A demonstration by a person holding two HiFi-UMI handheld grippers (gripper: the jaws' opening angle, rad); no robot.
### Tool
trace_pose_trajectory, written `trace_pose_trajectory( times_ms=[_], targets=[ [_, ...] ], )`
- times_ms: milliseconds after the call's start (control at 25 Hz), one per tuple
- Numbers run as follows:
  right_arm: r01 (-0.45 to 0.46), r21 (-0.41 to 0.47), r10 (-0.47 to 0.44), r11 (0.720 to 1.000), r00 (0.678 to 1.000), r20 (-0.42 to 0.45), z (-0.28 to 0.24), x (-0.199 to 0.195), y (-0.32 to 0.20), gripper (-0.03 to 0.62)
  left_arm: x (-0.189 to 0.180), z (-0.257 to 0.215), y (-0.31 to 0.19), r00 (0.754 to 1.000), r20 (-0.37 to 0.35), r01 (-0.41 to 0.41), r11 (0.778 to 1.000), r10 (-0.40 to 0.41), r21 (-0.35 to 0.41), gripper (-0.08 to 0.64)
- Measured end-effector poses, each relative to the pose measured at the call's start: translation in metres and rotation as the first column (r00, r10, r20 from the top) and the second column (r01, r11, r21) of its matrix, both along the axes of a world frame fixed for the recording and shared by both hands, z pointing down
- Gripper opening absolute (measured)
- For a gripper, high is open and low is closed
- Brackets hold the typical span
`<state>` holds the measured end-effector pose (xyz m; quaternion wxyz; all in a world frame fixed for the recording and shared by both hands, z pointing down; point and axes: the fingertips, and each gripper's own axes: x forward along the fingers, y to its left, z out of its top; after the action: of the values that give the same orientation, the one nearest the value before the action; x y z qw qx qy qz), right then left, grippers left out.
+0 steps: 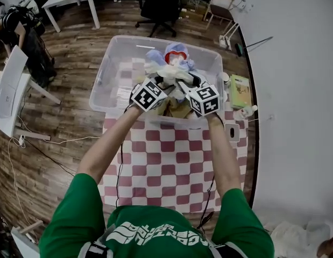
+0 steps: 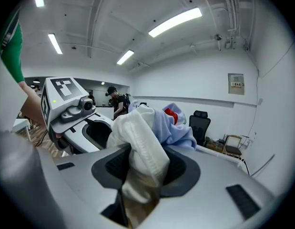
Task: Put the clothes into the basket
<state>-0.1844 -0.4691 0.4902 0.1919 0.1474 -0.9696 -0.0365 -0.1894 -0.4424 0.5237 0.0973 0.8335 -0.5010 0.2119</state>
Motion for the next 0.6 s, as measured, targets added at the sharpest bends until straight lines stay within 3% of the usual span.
trace_pose_trajectory(
  times_ms=[280, 600],
  targets=[
    [-0.013, -0.082, 0.005, 0.997, 0.996, -0.094, 0.056, -0.002, -0.025, 0.155, -0.001, 0.053, -0.021, 0.998, 0.040, -0.048, 0.992, 0.053, -0.121, 0.152],
    [-0.025, -0.206, -0.023, 0.978, 0.973, -0.229, 0.134, -0.005, -0.044, 0.155, -0.006, 0.121, -0.032, 0.991, 0.061, -0.092, 0.947, 0.116, -0.308, 0.150]
  ],
)
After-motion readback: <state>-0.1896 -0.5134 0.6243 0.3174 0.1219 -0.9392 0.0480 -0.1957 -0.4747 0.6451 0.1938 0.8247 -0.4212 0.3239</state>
